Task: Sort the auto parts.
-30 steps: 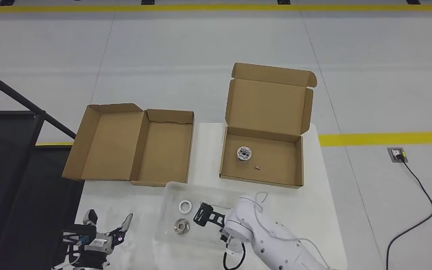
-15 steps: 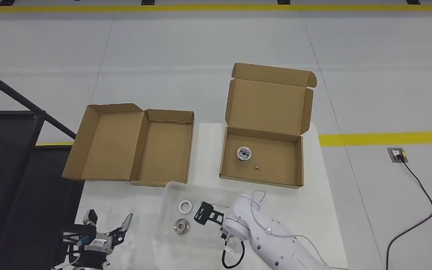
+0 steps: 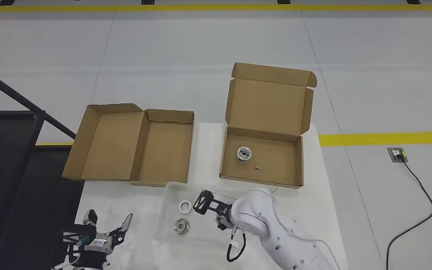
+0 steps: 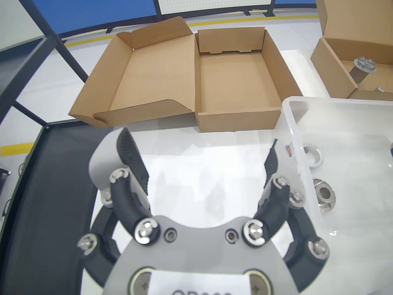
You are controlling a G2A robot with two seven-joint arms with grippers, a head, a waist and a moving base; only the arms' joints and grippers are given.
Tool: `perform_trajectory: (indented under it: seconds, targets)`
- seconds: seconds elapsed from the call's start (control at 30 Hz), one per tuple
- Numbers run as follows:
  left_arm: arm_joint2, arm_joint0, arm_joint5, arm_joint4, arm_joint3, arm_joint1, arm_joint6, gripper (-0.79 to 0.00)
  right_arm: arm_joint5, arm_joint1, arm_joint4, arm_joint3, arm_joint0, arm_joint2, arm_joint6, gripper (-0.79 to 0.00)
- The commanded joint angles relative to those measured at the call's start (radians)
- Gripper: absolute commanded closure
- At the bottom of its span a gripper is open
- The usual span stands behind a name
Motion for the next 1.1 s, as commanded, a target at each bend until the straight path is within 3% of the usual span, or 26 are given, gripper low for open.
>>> perform_trajectory:
  seconds: [0.0, 0.13, 0.27, 0.43, 0.5, 0.77, 0.93, 1.07]
  targets:
    - [0.000, 0.000, 0.000, 0.000, 0.000, 0.000, 0.000, -0.785, -0.042, 0.024, 0.003, -0.102, -0.053, 0.093, -0.063, 0.000]
    - [0.000, 0.000, 0.000, 0.000, 0.000, 0.000, 0.000, -0.785, -0.089, 0.058, 0.013, -0.234, -0.152, 0.251, -0.197, 0.000]
    - [0.000, 0.000, 0.000, 0.000, 0.000, 0.000, 0.000, -0.785, -0.178, 0.083, 0.105, -0.291, -0.231, 0.428, -0.434, 0.000]
    - [0.000, 0.000, 0.000, 0.000, 0.000, 0.000, 0.000, -0.785, -0.460, 0.105, 0.325, -0.177, -0.254, 0.612, -0.790, 0.000]
    - [0.000, 0.000, 0.000, 0.000, 0.000, 0.000, 0.000, -0.785, -0.583, 0.111, 0.381, -0.105, -0.225, 0.649, -0.885, 0.000]
    - [0.000, 0.000, 0.000, 0.000, 0.000, 0.000, 0.000, -0.785, -0.583, 0.157, 0.407, -0.024, -0.163, 0.612, -1.249, 0.000]
    - [0.000, 0.000, 0.000, 0.000, 0.000, 0.000, 0.000, -0.785, -0.583, 0.198, 0.310, 0.041, -0.125, 0.544, -1.358, 0.000]
    - [0.000, 0.000, 0.000, 0.000, 0.000, 0.000, 0.000, -0.785, -0.579, 0.229, 0.209, 0.145, -0.065, 0.542, -1.168, 0.000]
